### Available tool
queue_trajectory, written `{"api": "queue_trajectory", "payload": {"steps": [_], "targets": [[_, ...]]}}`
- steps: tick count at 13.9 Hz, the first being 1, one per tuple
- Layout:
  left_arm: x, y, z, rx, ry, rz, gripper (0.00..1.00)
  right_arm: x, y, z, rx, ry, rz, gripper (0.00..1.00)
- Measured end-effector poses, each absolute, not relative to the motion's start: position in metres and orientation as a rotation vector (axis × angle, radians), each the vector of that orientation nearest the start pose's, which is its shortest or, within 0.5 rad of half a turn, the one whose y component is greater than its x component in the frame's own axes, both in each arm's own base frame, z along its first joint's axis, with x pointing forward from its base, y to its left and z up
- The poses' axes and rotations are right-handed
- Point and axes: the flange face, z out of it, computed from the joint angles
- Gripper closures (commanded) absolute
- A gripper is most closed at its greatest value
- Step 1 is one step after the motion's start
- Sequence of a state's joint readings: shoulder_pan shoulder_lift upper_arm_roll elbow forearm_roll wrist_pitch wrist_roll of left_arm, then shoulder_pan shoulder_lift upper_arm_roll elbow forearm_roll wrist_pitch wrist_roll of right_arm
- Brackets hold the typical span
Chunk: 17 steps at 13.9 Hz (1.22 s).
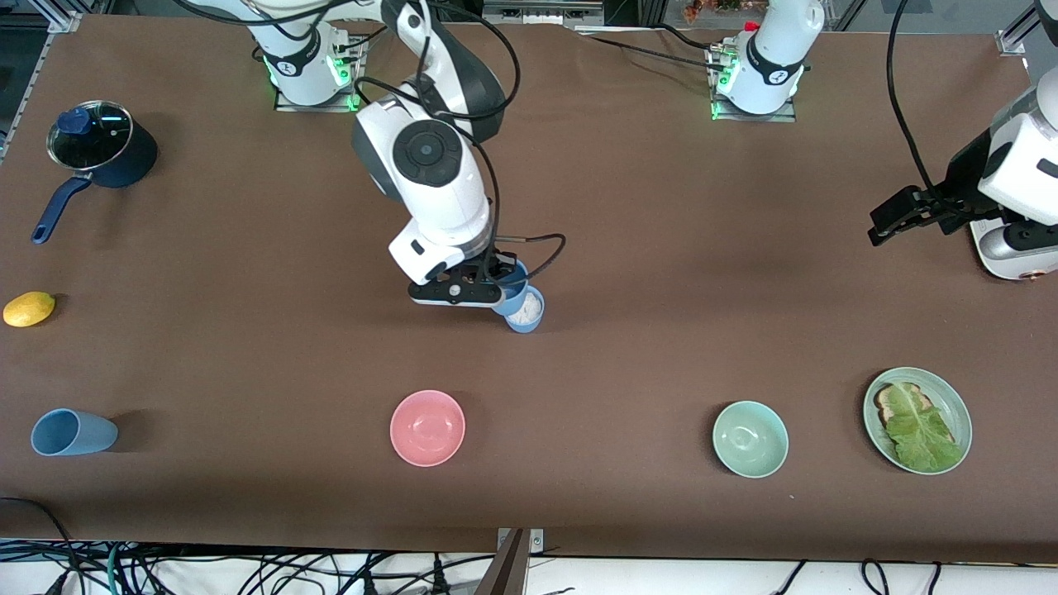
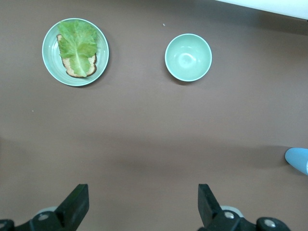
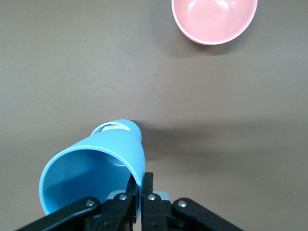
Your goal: Stack blue cups with both arms
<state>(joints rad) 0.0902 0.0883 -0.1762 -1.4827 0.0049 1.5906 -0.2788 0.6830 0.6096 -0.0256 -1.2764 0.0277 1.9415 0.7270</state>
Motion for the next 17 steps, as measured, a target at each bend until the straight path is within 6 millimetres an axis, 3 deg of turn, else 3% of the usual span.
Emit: {"api": "queue_trajectory", "payload": {"steps": [6, 12, 17], "targets": [[0.553, -0.021, 0.618, -3.129, -0.128, 0.107, 0.0, 0.574, 0.464, 0.39, -3.085, 0.198, -0.035, 1.0], [0.515, -0.034, 0.607, -3.093, -0.072, 0.337, 0.0, 0.569, 0.473, 0.369, -3.08, 0.256, -0.013, 1.0], [0.51, -0.04, 0.604, -3.118, -0.061, 0.344, 0.0, 0.573, 0.468, 0.363, -3.076, 0.273, -0.025, 1.0]]}}
